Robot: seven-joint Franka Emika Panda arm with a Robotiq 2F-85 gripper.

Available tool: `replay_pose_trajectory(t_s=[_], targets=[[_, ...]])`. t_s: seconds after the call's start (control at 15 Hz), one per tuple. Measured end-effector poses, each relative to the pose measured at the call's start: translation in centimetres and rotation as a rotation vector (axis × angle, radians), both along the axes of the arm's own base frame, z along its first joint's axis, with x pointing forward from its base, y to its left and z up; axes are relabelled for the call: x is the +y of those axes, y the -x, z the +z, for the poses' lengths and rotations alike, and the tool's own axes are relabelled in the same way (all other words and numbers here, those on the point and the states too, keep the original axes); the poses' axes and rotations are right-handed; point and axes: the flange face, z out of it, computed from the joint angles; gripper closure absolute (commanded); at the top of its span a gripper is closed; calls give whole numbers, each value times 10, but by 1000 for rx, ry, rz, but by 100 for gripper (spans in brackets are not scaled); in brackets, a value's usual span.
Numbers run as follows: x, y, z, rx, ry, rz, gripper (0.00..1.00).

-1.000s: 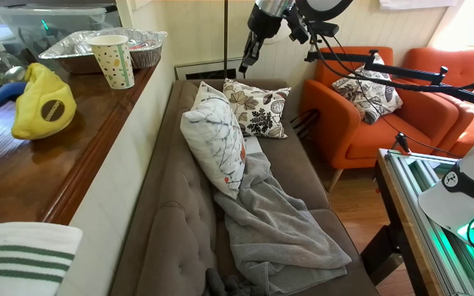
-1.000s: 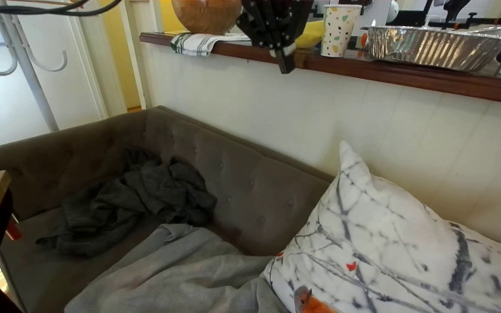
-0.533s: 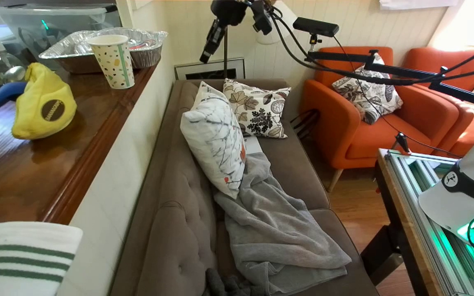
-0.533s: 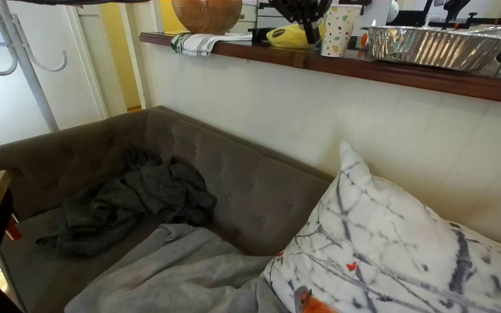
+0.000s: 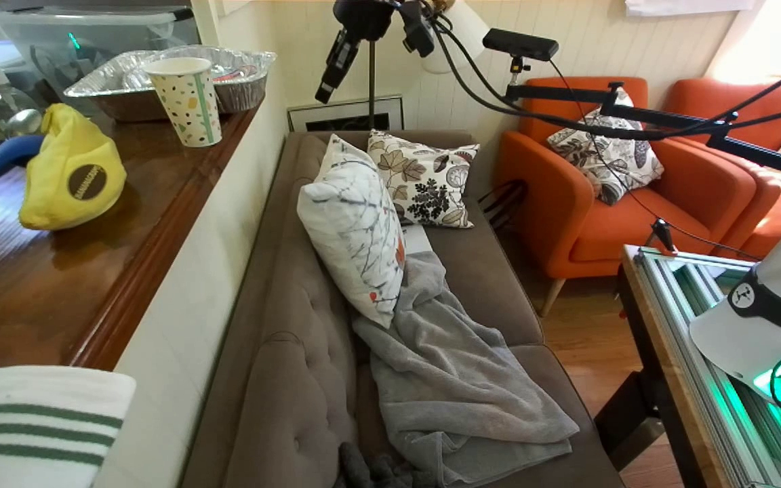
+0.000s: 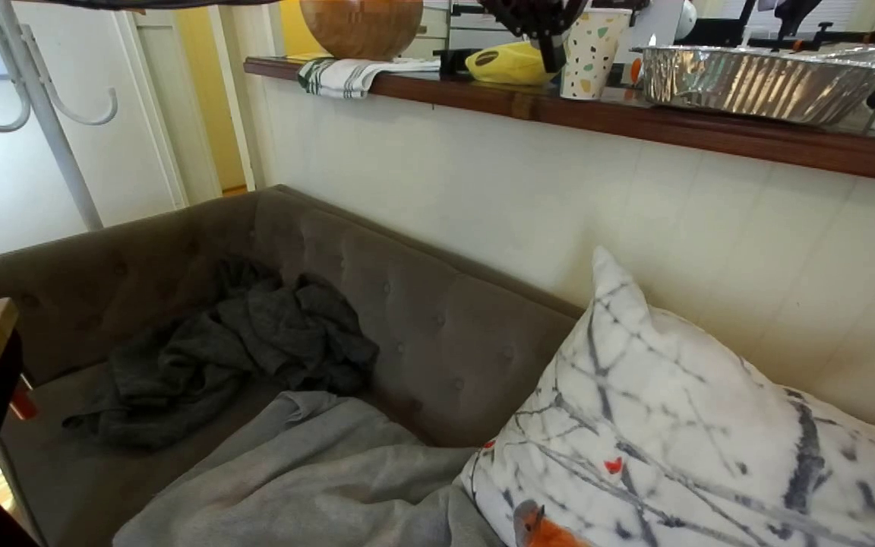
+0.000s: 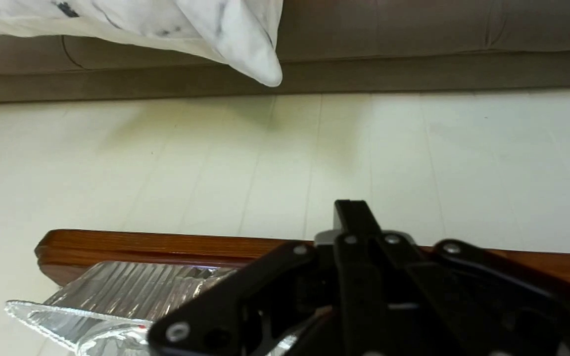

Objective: Push the cup forwards

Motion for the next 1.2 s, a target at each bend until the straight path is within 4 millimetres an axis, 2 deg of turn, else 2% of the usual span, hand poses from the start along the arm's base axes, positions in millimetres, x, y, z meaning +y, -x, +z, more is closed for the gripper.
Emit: replay_pose_trajectory(t_s=[0.2,0.47,0.8,1.2], targets=[[-1,-9,-3,-8,13,17,100],[-3,-39,-12,-45,43,94,100],[14,-76,-14,-151,-31,289,100],[13,-96,-18,-201,-131,405,100]])
